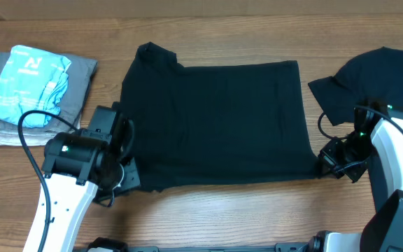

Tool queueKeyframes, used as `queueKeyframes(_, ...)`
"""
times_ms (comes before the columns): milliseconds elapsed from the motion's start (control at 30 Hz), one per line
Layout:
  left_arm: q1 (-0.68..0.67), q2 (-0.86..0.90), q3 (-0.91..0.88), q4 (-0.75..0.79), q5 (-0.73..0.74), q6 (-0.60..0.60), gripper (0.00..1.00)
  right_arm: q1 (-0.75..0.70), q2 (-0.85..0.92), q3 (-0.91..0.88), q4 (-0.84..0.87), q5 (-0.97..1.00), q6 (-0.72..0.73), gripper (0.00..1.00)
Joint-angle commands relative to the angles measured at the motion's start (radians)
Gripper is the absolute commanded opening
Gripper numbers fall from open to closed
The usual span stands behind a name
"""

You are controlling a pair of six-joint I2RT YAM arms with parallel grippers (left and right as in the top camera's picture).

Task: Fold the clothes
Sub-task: 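Lift the bottom hem with both grippers and fold it up toward the collar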

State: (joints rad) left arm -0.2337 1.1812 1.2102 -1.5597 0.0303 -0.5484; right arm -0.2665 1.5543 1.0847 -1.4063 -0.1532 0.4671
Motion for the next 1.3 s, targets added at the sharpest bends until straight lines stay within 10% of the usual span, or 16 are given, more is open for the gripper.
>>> queueKeyframes(0,0.005,0.068,-0.005,0.028,-0.039,-0.004,0.04,0.006,-0.002,0.068,0.005,-0.002,-0.004,0.04)
queueKeyframes(1267,0.185,0.335,0.001,0.554,0.066,0.149,0.04,0.224,0.014,0.047,0.520,-0.005,0.065,0.04)
